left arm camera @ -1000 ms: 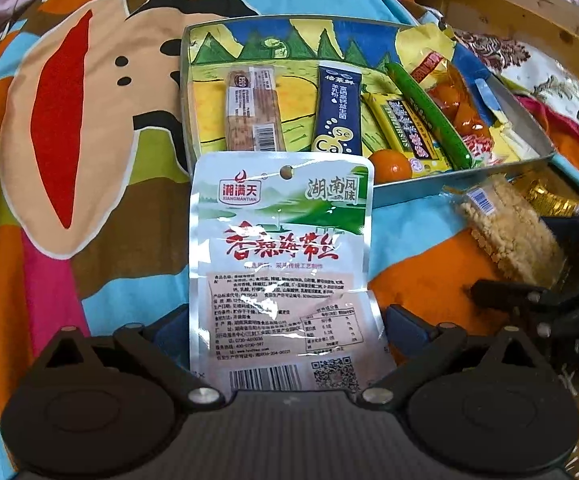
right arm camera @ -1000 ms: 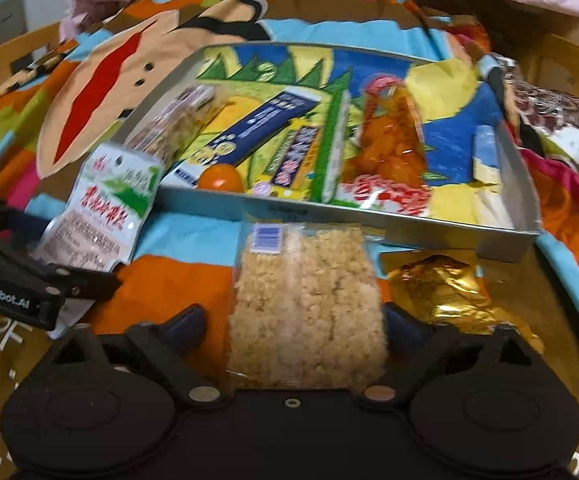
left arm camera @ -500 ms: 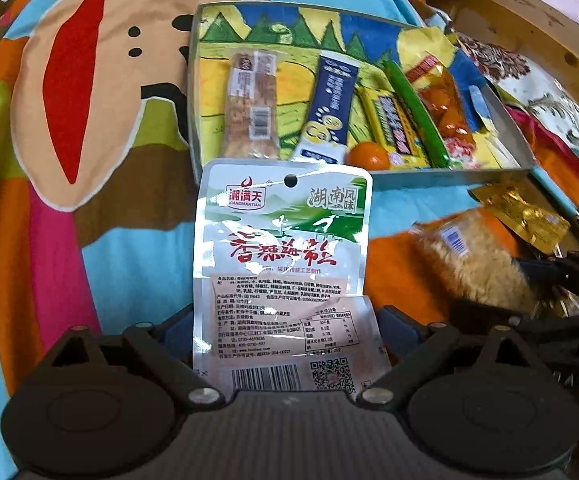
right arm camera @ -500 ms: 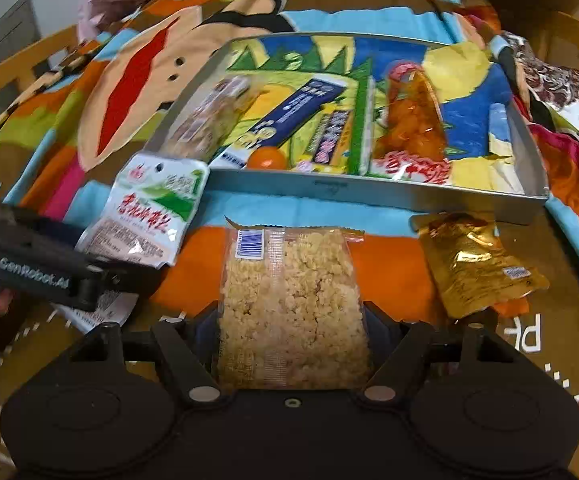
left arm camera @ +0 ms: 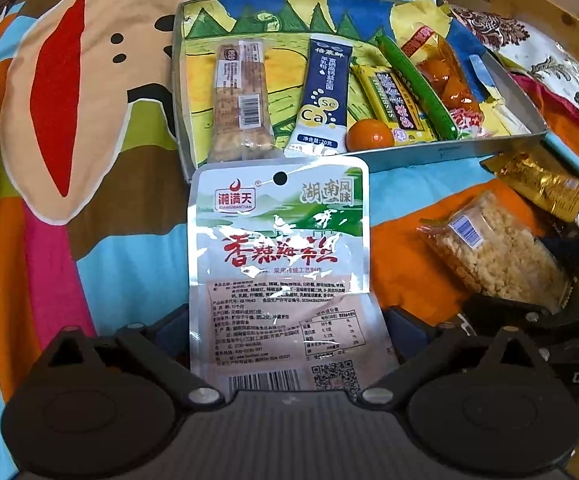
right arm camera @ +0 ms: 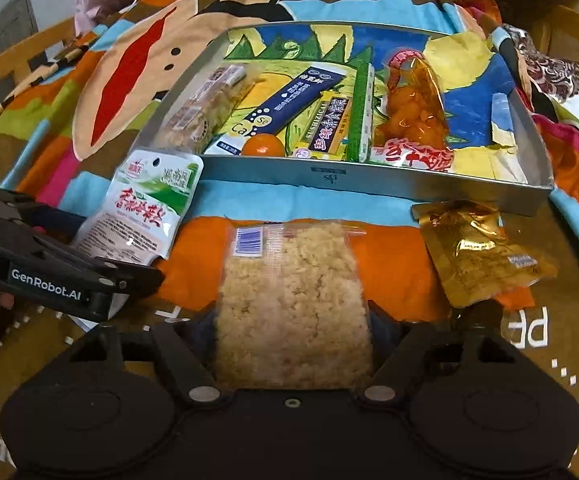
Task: Organize snacks
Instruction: 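Lift the kelp packet while the right tool lifts the rice-crispy bag, then carry the kelp packet over the tray while the right tool carries the rice-crispy bag there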
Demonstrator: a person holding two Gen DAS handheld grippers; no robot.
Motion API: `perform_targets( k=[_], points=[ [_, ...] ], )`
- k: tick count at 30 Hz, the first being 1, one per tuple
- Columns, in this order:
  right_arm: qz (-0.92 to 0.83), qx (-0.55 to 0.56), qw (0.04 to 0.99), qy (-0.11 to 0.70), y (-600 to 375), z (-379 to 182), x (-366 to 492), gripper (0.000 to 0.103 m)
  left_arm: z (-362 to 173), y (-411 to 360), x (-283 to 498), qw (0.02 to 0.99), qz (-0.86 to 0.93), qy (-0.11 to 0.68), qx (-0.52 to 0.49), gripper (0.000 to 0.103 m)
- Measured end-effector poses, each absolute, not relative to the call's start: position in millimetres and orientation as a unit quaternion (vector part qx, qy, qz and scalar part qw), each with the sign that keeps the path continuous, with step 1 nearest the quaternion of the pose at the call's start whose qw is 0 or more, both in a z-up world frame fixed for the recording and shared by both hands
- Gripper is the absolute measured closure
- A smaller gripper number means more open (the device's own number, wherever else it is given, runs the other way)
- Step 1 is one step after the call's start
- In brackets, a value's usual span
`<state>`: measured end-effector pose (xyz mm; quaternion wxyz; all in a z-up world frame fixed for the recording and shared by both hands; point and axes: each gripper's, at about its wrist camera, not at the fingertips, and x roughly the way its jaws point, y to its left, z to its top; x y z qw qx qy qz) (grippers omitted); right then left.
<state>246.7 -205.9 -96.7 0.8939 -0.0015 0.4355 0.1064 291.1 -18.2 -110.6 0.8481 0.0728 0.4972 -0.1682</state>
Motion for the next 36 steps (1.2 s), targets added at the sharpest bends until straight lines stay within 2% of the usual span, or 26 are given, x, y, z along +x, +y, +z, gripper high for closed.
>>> perform_targets(
  k=[5,15,27,36],
  points=[
    [0.101,0.009,0.898,0.427,-207.6,-92.3,243.2,0.029,-103.7,-9.4,291.2,0.851,-0.166,0.497,0.04,0.009],
    [0.098,-0.014,0.915,0.391,-205.9,-77.6,230.3,0.029,-87.0,0.4,281.9,0.867,-0.157,0.473,-0.012,0.011],
    [0.076,-0.028,0.949,0.305,-207.4,-55.4,221.4,0.029,-46.1,6.4,266.7,0.919,-0.15,0.361,-0.052,0.011],
    [0.027,-0.031,0.976,0.216,-220.6,-36.3,244.8,0.029,-26.6,-13.1,280.0,0.963,-0.136,0.226,-0.05,0.011]
  ],
)
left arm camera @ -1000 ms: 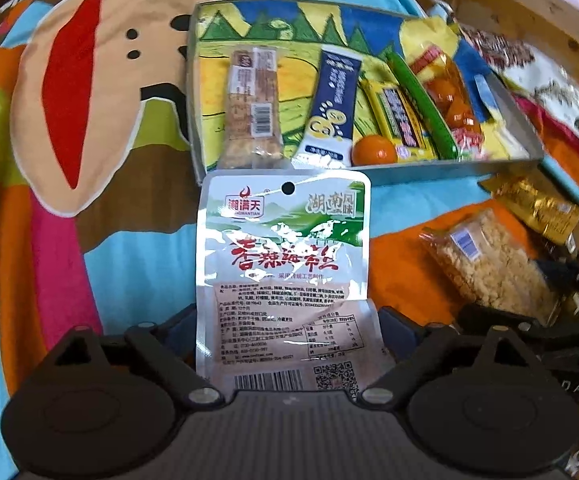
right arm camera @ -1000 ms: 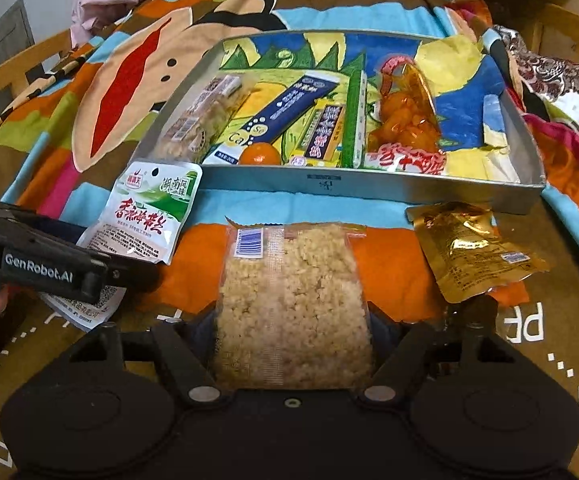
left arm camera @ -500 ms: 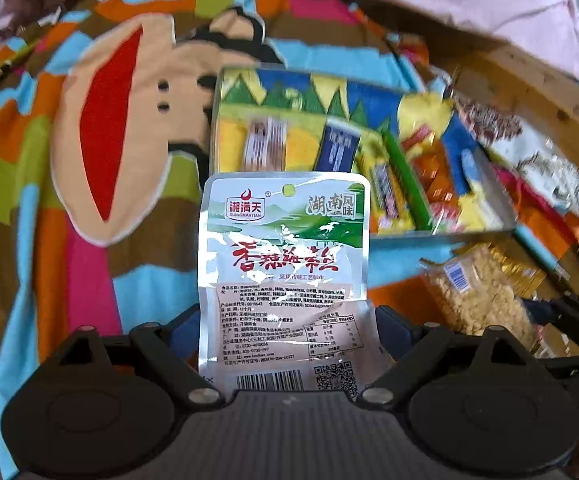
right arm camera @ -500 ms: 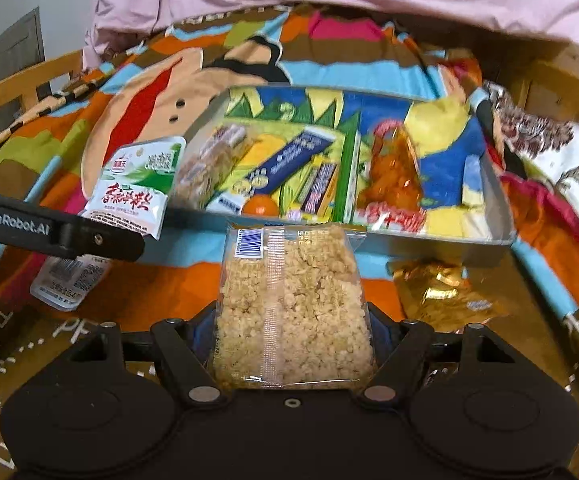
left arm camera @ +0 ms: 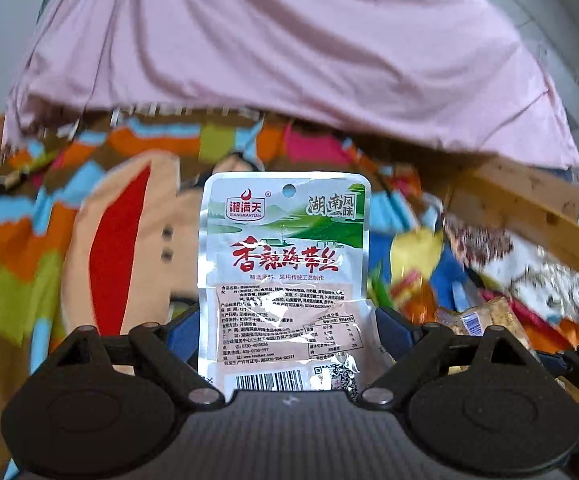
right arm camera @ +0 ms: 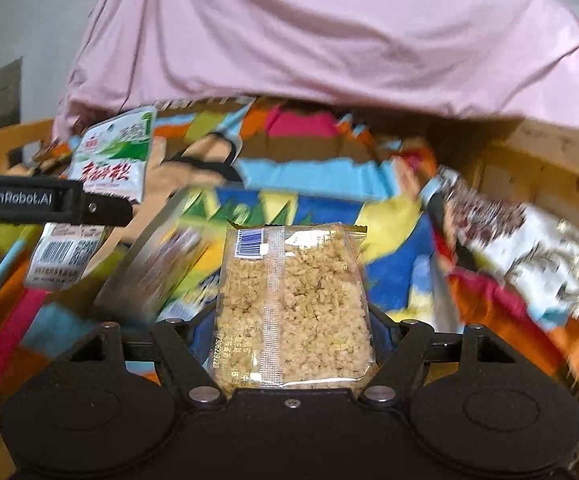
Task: Organize snacks
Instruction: 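Carry the kelp packet over the tray while the right tool carries the rice-crispy bag there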
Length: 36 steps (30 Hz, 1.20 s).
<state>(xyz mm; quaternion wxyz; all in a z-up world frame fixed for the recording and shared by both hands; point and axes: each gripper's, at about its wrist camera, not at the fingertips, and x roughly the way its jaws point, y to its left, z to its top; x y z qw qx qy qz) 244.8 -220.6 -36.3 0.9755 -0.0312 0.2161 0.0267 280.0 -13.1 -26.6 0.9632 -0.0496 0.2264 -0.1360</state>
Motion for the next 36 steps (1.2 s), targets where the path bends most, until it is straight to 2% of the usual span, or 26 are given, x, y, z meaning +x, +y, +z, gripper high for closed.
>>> perform_targets(
  k=[4,10,23,36],
  points=[
    [0.004,-0.039,0.982,0.185,-233.9,-30.2,262.2,0.029,-23.5,-31.9,300.0,0.968,-0.144,0.194,-0.064,0.011],
    [-0.03,-0.018,0.985,0.172,-263.0,-31.9,300.8,0.029,-35.1,-57.7,332.4,0.968,-0.157,0.188,-0.063,0.011],
    [-0.062,0.07,0.967,0.237,-302.0,-67.2,363.1,0.029,-79.0,-84.8,369.3,0.952,-0.171,0.25,-0.045,0.011],
    [-0.065,0.065,0.955,0.281,-300.3,-84.3,365.3,0.028,-97.7,-103.7,374.6,0.938,-0.174,0.299,0.005,0.009]
  ],
)
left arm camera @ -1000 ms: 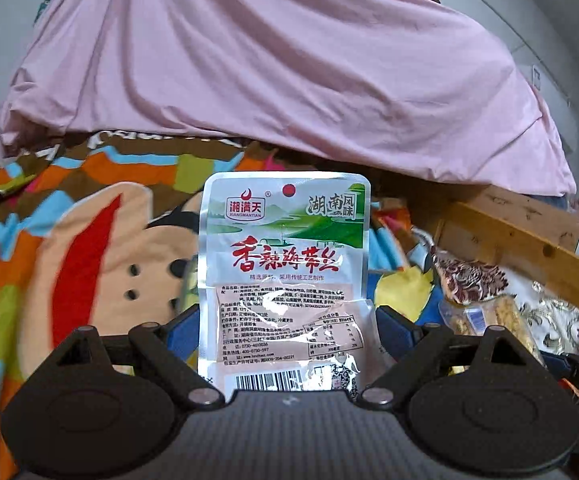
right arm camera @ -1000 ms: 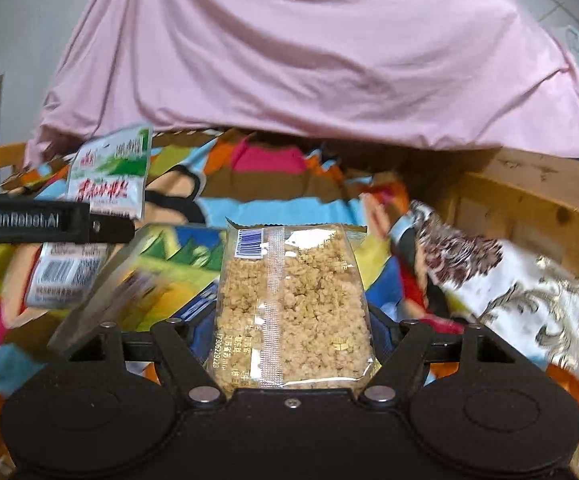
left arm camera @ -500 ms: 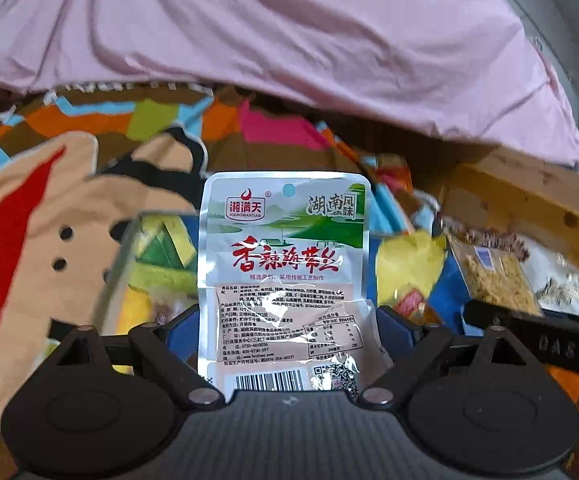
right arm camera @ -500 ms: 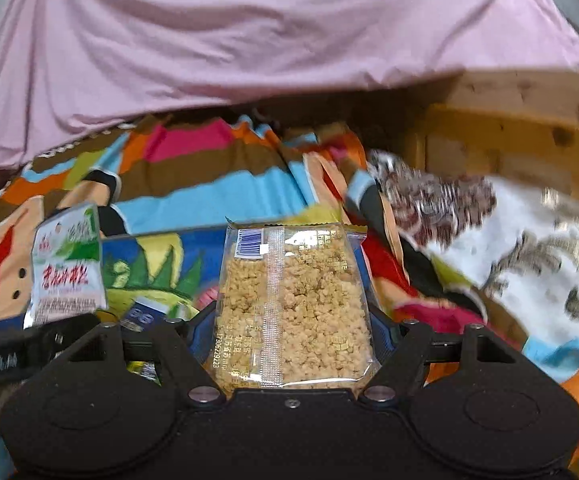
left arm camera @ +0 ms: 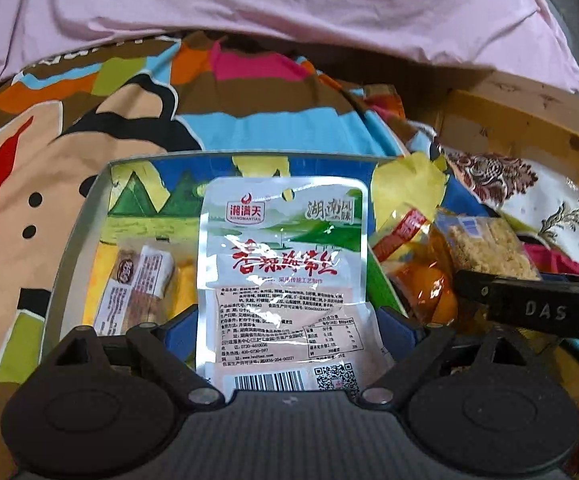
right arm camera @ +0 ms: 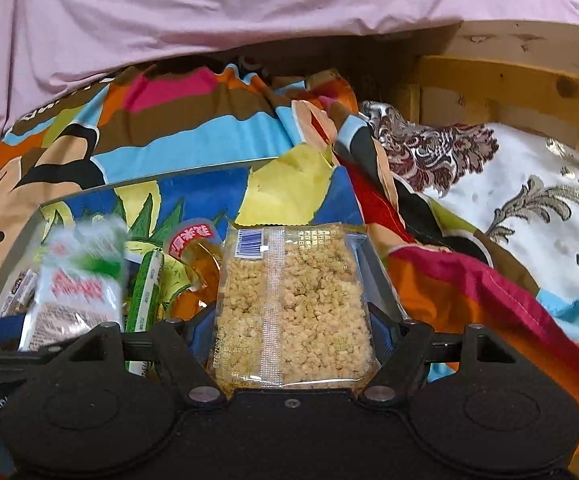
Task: Organize snacks
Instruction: 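Carry the kelp packet over the tray while the right tool carries the rice-crispy bag there, then lower both packets into the tray, open both tools and withdraw them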
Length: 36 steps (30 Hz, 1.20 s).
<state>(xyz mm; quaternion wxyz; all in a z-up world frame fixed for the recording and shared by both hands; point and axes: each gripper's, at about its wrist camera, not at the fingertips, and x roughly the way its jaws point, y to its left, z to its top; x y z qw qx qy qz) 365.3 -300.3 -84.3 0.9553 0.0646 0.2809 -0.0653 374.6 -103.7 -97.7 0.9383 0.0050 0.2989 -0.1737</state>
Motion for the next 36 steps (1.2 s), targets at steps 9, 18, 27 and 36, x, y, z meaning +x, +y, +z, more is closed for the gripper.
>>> perform_targets(
  k=[9,18,27,36],
  points=[
    [-0.065,0.087,0.952,0.286,-308.0,-86.2,356.8,0.024,-104.7,-94.9,378.9,0.927,-0.178,0.33,-0.025,0.005],
    [-0.053,0.107,0.957,0.266,-312.9,-68.0,336.5,0.016,-94.8,-81.9,370.1,0.922,-0.165,0.345,-0.058,0.004],
    [-0.035,0.076,0.971,0.223,-305.1,-27.5,294.0,0.01,-58.3,-65.8,337.0,0.938,-0.151,0.302,-0.075,0.001],
    [-0.025,0.052,0.985,0.163,-294.1,10.0,225.9,0.003,-17.6,-53.7,282.5,0.955,-0.144,0.247,-0.078,0.001]
  ],
)
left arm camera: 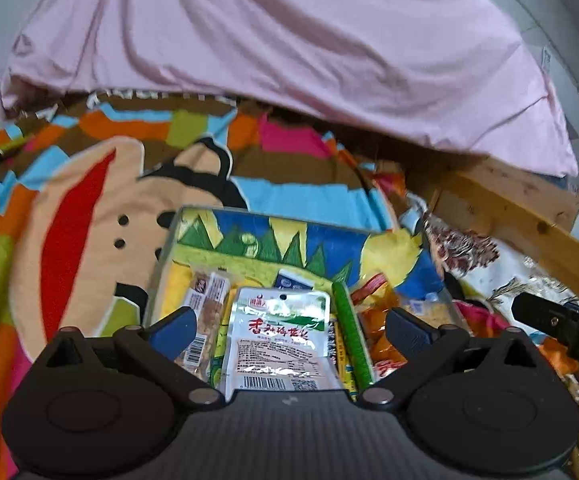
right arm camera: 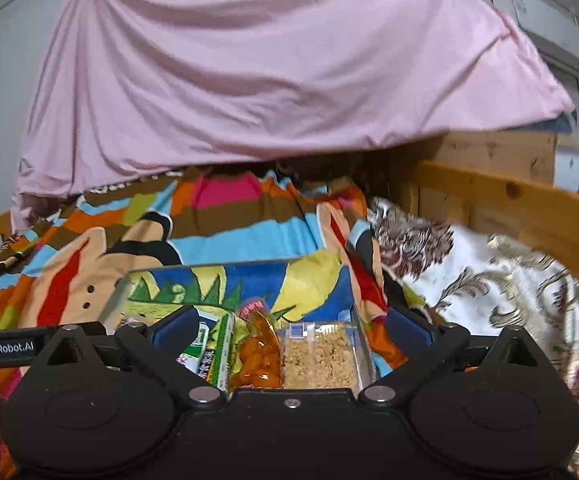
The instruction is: Organize snacks
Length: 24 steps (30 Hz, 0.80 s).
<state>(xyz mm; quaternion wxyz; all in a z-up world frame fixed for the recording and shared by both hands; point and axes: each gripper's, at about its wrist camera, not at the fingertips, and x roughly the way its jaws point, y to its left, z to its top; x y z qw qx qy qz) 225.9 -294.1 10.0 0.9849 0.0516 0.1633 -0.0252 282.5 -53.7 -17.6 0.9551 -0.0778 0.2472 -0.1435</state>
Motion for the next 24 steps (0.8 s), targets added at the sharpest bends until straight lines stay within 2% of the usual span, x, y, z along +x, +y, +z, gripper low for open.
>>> perform_targets(
  k=[13,24],
  points=[
    [-0.017,0.031,0.992,0.123,-283.5,34.5,128.3,0.001,7.7,-35.9,200.4,0.964,-0.135,0.219,-0.062,0.001],
    [-0.025,0.033,0.989,0.145,-282.3,31.2,68.3,0.001,11.4,-25.6,145.1,0.965,-0.134,0.217,-0.053,0.001]
  ],
)
